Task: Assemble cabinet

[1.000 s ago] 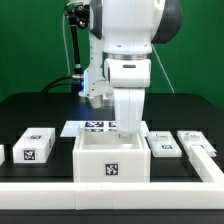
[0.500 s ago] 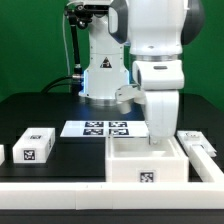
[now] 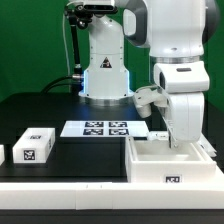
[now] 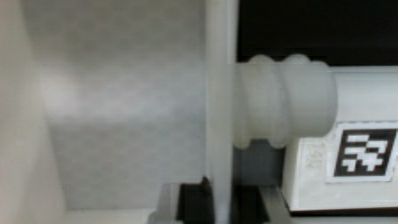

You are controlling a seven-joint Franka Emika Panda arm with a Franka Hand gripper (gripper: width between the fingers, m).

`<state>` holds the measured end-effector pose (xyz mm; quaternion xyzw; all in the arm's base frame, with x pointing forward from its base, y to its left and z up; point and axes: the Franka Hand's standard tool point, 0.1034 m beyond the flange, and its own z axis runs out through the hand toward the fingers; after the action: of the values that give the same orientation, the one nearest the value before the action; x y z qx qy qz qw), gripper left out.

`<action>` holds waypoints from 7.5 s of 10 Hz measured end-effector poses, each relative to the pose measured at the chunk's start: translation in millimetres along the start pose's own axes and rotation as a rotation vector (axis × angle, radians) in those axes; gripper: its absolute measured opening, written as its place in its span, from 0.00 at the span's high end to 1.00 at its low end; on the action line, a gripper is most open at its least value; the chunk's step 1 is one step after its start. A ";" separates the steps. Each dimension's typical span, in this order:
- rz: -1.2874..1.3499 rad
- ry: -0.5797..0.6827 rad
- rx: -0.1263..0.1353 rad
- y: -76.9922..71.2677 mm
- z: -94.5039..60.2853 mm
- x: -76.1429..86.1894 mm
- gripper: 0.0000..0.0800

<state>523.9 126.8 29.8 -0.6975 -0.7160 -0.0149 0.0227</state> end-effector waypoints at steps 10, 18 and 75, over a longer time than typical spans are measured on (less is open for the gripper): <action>0.003 -0.001 0.007 -0.5 1.1 -1.3 0.24; 0.016 -0.020 0.001 -2.9 -25.2 -1.7 0.19; 0.085 -0.009 0.046 -64.4 -34.1 -3.8 0.92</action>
Offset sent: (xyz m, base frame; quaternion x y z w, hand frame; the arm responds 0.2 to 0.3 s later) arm 0.0000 0.0000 0.0000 0.0000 0.0000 0.0000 1.0000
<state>460.0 119.5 64.4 -0.7265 -0.6862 0.0056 0.0362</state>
